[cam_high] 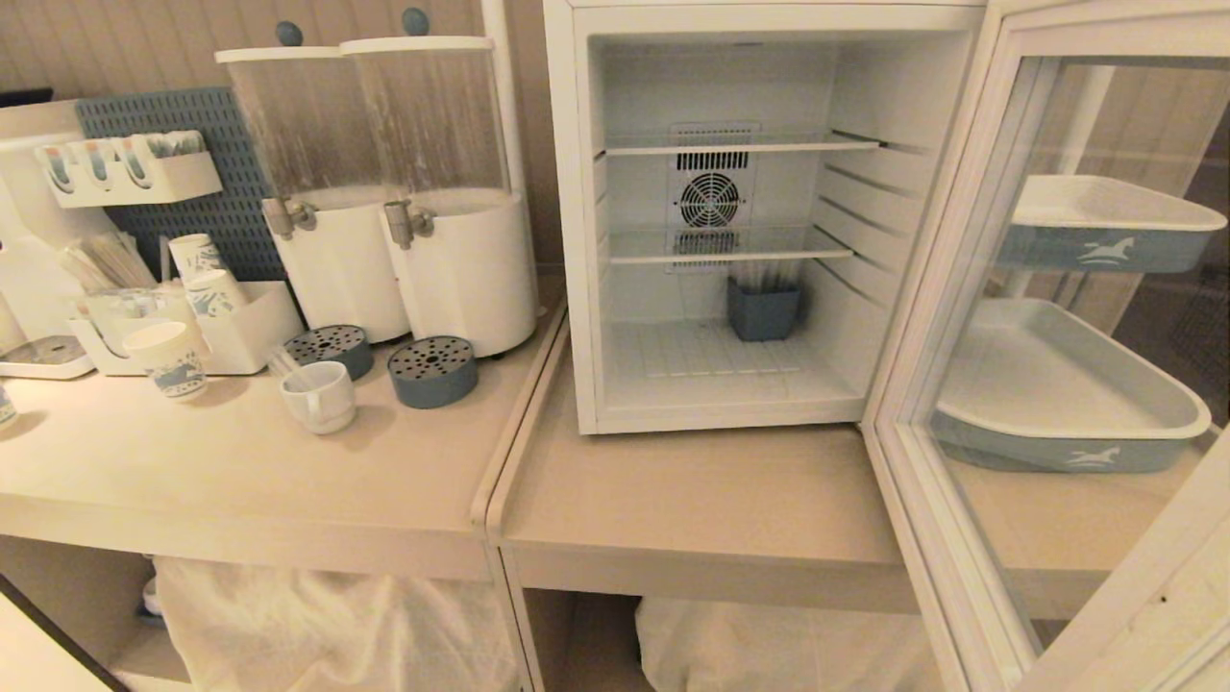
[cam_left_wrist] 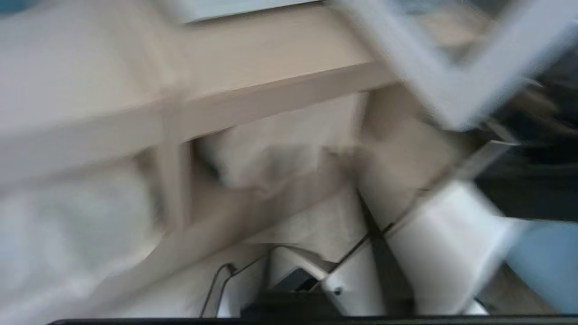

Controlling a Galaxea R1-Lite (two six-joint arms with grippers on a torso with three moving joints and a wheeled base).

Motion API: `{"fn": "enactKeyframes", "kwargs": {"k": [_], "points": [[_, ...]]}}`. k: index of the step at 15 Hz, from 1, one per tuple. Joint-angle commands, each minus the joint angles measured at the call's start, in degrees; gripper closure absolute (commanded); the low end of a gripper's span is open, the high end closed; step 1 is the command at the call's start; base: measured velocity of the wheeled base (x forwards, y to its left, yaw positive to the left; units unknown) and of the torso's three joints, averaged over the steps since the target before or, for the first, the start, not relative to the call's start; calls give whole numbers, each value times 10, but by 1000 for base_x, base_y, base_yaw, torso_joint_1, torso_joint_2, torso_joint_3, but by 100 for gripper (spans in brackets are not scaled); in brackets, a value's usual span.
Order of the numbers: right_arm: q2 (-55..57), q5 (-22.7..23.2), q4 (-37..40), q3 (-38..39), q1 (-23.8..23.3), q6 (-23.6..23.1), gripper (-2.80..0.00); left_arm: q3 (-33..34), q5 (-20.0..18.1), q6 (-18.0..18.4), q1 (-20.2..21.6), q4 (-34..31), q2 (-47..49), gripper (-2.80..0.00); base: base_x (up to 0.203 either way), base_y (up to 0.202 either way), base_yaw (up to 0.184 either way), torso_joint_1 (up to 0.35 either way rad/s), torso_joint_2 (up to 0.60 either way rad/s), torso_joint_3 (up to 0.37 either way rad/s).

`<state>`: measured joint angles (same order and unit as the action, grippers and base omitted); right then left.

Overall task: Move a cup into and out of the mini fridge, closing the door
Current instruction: Put the ceramic cup in the freezer

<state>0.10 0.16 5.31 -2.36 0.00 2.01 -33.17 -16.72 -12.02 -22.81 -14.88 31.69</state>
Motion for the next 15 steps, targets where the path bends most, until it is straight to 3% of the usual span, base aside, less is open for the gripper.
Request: {"fn": "enactKeyframes", "kwargs": {"k": [1, 4, 7, 10, 13, 15], "points": [[1, 0, 0, 0, 0, -1, 0, -3, 13, -4, 26, -33, -41, 0, 0, 0, 0, 0, 0, 0], [1, 0, 0, 0, 0, 0, 0, -4, 9, -27, 73, -93, -114, 0, 0, 0, 0, 0, 0, 0], [1, 0, 0, 0, 0, 0, 0, -6, -6, -60, 90, -165, -161, 0, 0, 0, 0, 0, 0, 0], [1, 0, 0, 0, 0, 0, 0, -96, -5, -167, 90, -267, -161, 0, 0, 0, 0, 0, 0, 0], [1, 0, 0, 0, 0, 0, 0, -182, -65, -223, 122, -311, -160, 0, 0, 0, 0, 0, 0, 0], [0, 0, 0, 0, 0, 0, 0, -201, -106, -239, 193, -333, -168, 0, 0, 0, 0, 0, 0, 0]]}}
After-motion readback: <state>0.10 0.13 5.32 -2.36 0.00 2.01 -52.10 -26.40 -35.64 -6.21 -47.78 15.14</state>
